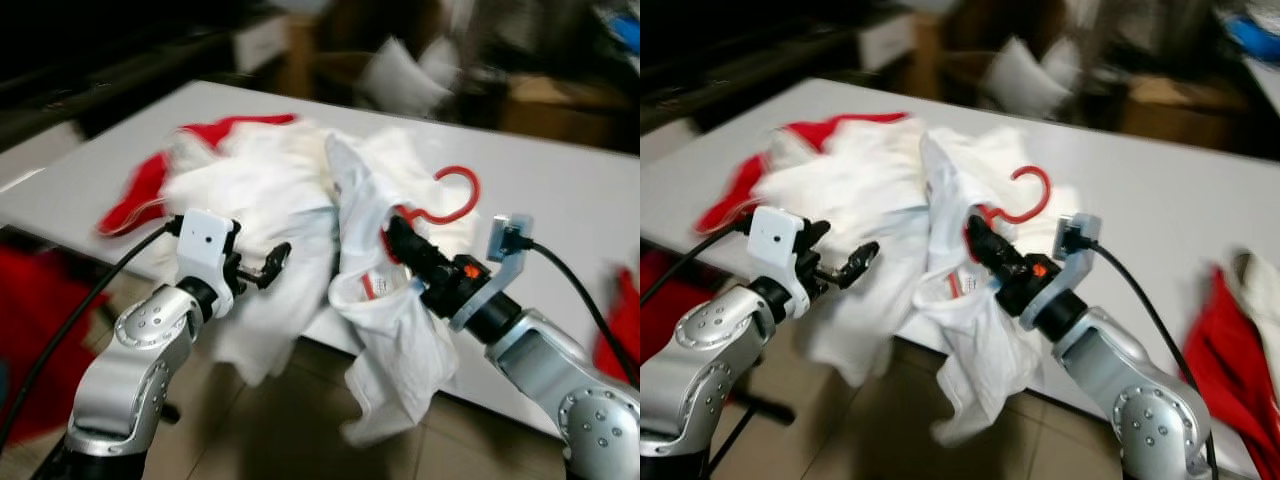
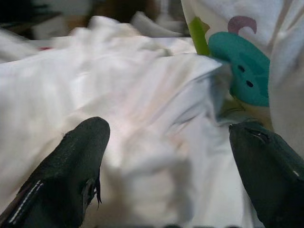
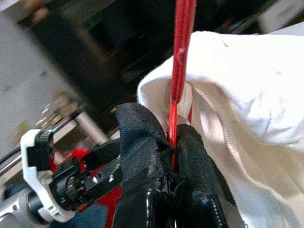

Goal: Hang hanger

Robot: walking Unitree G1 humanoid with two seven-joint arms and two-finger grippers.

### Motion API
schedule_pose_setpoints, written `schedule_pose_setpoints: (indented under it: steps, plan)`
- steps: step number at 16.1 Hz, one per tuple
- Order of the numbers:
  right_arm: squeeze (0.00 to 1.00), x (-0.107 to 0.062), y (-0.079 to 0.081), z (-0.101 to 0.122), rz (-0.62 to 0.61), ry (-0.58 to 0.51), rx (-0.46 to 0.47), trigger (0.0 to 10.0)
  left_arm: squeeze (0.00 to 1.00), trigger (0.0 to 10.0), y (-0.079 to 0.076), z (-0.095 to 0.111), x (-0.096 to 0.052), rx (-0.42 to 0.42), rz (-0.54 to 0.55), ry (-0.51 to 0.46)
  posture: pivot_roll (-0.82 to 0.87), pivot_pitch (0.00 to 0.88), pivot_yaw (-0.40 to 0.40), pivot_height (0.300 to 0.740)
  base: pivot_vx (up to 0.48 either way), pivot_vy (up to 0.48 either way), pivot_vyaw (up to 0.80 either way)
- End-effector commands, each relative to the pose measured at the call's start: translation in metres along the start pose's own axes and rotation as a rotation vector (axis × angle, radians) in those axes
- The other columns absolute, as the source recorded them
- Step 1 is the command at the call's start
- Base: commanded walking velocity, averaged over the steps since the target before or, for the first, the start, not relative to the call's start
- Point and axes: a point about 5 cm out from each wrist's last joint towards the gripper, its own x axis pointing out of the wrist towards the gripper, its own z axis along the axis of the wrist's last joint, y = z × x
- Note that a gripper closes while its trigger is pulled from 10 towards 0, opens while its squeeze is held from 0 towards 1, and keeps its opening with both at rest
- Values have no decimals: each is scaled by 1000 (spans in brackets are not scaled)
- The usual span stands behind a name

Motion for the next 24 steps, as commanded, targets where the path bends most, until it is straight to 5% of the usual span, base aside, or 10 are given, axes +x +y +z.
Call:
schedule_pose_setpoints:
  steps: [1, 10, 24]
  plan:
    - [0, -1, -1, 5, 5, -11, -20, 10000, 725, 10000, -4, 1, 0, 5, -3, -9, -123, 0, 42, 719, 0, -251, 0]
    - [0, -4, -5, 2, 6, 3, -30, 10000, 722, 10000, -6, 1, 0, 8, -11, -11, -119, 0, 47, 719, 0, -250, 0]
    - [0, -10, -2, 4, 65, 29, -75, 10000, 627, 10000, -11, 2, 3, 12, -57, -21, -122, 0, 53, 719, 0, -54, 792]
